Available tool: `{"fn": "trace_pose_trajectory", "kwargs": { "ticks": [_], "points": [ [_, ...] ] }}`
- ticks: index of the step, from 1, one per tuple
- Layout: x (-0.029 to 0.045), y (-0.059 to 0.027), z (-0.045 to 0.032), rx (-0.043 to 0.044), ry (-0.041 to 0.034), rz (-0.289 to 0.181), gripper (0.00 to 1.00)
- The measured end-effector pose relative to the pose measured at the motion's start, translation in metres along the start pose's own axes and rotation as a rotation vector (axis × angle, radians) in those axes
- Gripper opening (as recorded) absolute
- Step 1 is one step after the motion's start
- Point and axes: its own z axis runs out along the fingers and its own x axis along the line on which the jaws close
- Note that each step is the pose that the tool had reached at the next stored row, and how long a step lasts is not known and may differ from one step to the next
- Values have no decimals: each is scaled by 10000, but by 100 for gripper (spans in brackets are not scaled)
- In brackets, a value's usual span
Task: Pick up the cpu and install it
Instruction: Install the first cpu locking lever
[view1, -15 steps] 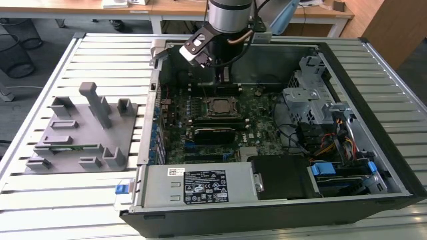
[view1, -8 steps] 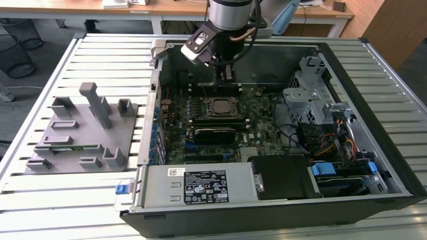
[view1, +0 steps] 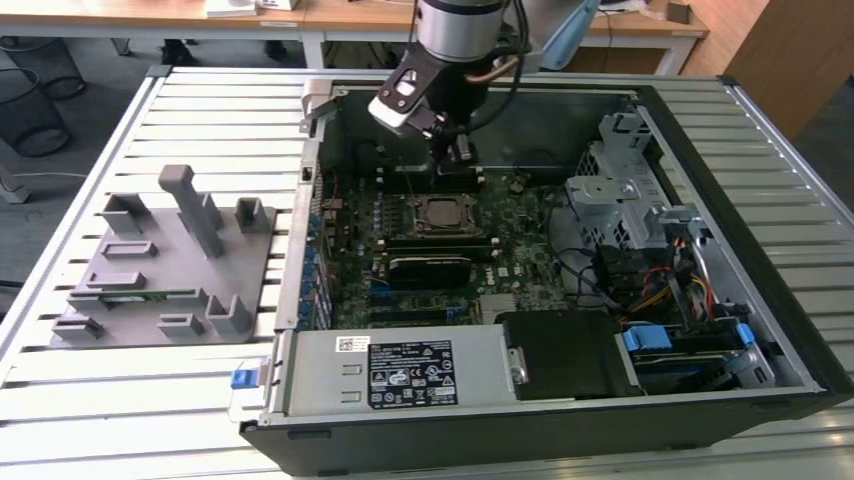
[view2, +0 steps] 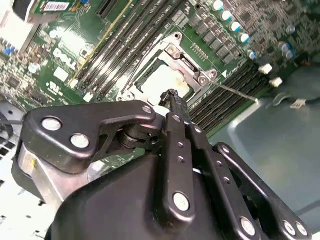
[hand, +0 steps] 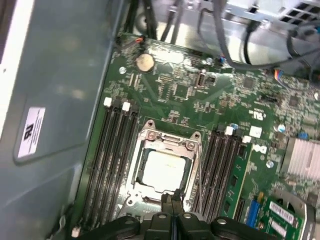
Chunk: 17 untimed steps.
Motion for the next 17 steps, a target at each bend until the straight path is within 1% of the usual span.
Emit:
{"fn": "trace_pose_trajectory", "kwargs": {
  "ticks": [9,14,17],
  "points": [
    [0,0,32,-19,-22,-1650,11],
    [0,0,35,-30,-34,-2549,11],
    [0,0,19,-35,-38,-2907,11]
  ]
}}
